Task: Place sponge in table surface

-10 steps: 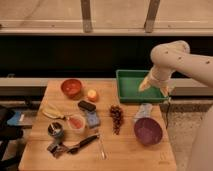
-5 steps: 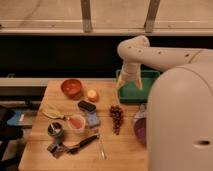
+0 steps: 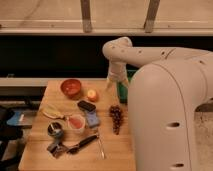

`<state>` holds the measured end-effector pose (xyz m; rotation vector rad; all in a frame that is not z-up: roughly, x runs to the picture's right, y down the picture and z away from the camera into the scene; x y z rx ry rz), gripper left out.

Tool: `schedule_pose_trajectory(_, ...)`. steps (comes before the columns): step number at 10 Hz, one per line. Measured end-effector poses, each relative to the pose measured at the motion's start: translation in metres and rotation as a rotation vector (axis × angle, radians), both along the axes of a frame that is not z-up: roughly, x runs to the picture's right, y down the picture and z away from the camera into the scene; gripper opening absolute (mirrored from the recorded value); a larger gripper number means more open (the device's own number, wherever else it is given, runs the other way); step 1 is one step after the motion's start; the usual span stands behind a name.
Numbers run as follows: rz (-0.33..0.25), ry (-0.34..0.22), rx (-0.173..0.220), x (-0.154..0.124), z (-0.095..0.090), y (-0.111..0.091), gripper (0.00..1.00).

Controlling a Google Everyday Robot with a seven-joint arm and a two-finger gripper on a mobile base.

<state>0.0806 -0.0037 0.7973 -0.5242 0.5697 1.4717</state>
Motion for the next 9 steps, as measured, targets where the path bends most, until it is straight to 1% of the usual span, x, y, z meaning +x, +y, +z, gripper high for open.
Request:
schedule_pose_trajectory(3,-0.007,0.005,-0.006,-0.001,0.001,0.002,0.76)
schedule_pose_trajectory(6,-0.007,-0.088,-0.026,-0.039,0.007,0.010,0.76)
schedule_pose_trajectory(7,-0.014,-0.135,-0.038,-0.066,0.015,0.014,0.76)
schedule_pose_trajectory(9,-0.030,-0.214,-0.059,-0.109,0.022,0.022,0.76)
